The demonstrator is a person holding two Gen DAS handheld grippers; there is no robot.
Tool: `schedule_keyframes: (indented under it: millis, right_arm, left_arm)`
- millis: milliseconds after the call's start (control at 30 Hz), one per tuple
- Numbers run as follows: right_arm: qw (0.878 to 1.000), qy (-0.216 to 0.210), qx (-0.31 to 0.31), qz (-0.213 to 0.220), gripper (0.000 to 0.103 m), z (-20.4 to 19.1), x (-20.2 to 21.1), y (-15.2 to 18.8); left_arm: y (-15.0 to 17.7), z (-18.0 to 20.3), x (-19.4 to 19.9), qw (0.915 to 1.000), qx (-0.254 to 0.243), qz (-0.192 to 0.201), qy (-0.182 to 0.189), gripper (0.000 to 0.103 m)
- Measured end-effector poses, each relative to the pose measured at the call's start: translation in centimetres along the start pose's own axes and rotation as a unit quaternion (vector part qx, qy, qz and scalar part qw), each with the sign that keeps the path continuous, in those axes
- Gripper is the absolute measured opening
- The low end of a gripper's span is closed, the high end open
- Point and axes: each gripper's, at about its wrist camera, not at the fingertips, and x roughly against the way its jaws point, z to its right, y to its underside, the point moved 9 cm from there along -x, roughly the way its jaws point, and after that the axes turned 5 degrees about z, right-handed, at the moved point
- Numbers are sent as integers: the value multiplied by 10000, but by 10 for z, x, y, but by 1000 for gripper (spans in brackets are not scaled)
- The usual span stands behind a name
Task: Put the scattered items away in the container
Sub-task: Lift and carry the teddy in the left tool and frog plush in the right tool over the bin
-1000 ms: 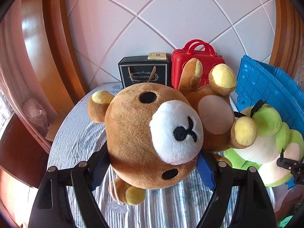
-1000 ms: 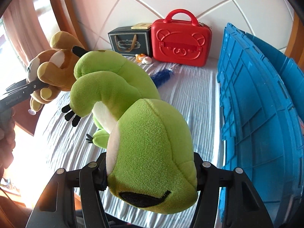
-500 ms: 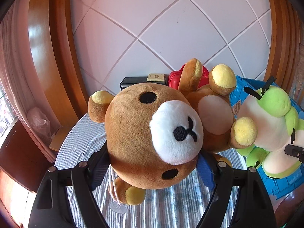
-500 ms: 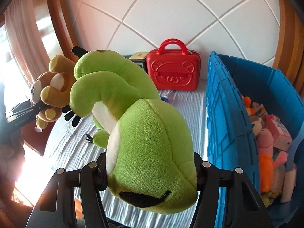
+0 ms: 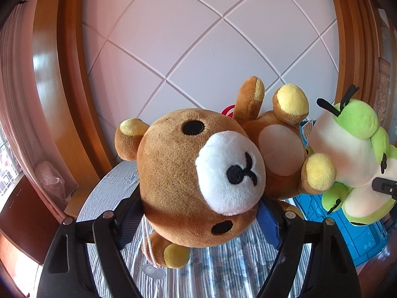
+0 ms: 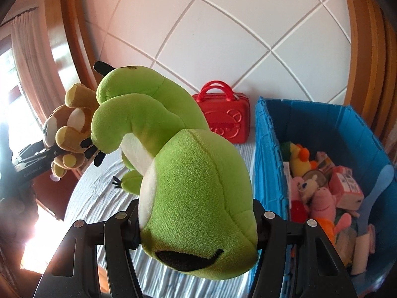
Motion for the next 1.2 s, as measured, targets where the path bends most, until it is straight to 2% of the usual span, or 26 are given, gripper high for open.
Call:
schedule_keyframes:
  millis: [267, 500, 967, 1200]
  right_arm:
    - [9994, 184, -155, 256, 60, 46, 29, -16]
    - [9979, 408, -349, 356, 60, 96, 49, -18]
    - [9912, 921, -783, 532, 60, 204, 97, -22]
    - [9873, 1135, -976, 523, 60, 243, 111, -20]
  left_arm:
    - [-26, 52, 5, 9993, -176, 169, 301, 80]
    - [-49, 116, -1, 9964, -459, 306, 638, 80]
    - [-81, 254, -27, 9862, -962, 396, 1288, 80]
    - [-90, 312, -45, 9804, -1156, 333, 1563, 80]
